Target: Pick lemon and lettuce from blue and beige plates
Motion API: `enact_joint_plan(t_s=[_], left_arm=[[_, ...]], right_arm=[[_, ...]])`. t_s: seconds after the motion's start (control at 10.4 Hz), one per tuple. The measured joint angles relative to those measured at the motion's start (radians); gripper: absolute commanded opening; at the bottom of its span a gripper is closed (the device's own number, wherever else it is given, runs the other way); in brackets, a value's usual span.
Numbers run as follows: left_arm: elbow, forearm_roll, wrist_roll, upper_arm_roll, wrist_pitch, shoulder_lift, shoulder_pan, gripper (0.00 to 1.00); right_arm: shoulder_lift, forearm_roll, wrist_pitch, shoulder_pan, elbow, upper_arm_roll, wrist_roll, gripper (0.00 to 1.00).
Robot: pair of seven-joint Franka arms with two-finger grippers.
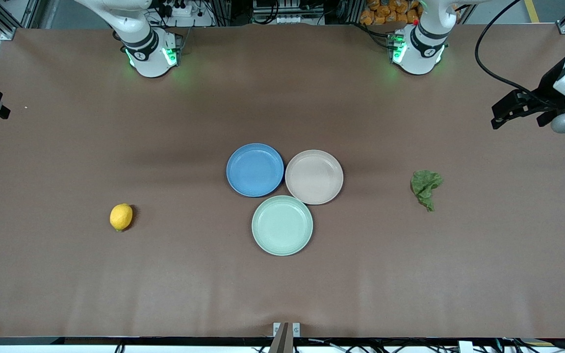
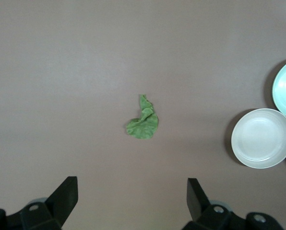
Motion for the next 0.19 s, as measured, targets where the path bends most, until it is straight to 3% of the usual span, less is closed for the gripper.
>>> enact_joint_plan(t_s=[0.19], left_arm=[[0.01,0.004,0.011,0.002,0.001,0.0,0.001,1.0]], right_arm=[[0.0,0.0,-0.001,0.0,-0.001,0.0,0.0,1.0]])
